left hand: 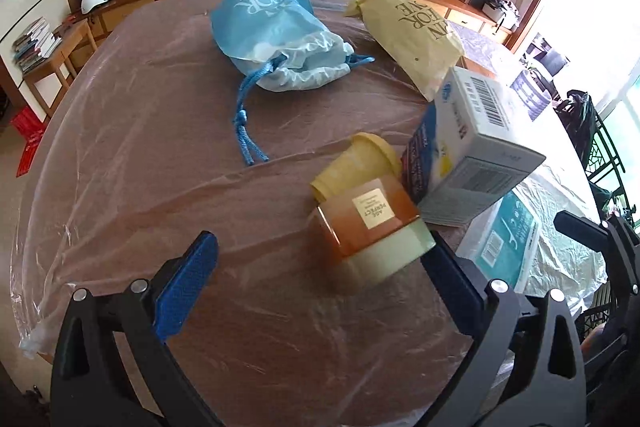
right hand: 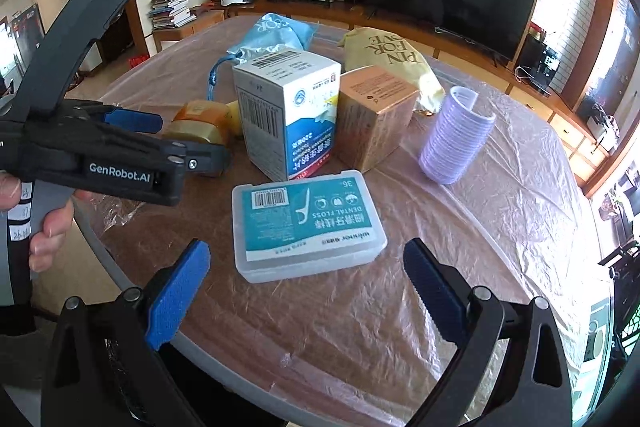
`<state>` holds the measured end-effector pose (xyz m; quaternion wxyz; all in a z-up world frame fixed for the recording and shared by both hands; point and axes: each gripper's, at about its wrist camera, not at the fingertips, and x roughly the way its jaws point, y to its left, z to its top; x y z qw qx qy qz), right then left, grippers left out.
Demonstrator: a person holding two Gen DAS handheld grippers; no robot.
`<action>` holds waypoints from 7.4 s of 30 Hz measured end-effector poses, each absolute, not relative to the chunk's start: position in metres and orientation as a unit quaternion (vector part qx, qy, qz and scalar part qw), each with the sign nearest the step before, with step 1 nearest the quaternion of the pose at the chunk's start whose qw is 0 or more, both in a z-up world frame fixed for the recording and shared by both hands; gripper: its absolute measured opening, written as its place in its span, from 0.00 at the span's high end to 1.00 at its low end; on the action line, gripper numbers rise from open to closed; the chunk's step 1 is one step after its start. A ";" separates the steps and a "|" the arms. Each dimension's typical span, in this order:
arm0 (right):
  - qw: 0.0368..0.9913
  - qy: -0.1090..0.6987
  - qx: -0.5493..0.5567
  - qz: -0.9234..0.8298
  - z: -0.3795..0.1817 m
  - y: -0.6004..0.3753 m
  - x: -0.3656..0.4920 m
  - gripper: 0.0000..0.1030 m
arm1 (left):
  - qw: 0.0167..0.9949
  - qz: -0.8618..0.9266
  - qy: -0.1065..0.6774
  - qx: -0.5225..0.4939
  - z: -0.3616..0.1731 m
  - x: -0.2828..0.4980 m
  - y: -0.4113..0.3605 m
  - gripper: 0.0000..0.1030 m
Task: Collect trash
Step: 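Grasp the orange-and-cream jar with the left tool while the right tool grasps the dental floss box, then carry the jar and floss box over the black bin and open both tools, then swing both tools back toward the remaining items on the table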
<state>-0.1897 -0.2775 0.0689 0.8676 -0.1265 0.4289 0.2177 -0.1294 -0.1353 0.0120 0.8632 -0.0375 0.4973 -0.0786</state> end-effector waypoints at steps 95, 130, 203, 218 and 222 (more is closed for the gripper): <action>0.823 0.479 0.103 0.286 0.111 -0.349 -0.252 0.21 | 0.860 -0.213 0.463 0.016 0.056 -0.231 -0.136 0.53; 0.787 0.545 0.005 0.288 0.041 -0.318 -0.303 0.21 | 0.804 -0.240 0.537 0.084 -0.015 -0.296 -0.168 0.53; 0.792 0.558 -0.042 0.244 -0.005 -0.270 -0.283 0.21 | 0.783 -0.231 0.559 0.147 -0.056 -0.269 -0.183 0.52; 0.845 0.473 -0.013 0.247 0.063 -0.312 -0.307 0.12 | 0.826 -0.248 0.497 0.094 -0.001 -0.279 -0.167 0.22; 0.909 0.353 0.005 0.223 0.136 -0.338 -0.314 0.04 | 0.872 -0.241 0.423 0.058 0.059 -0.279 -0.155 0.16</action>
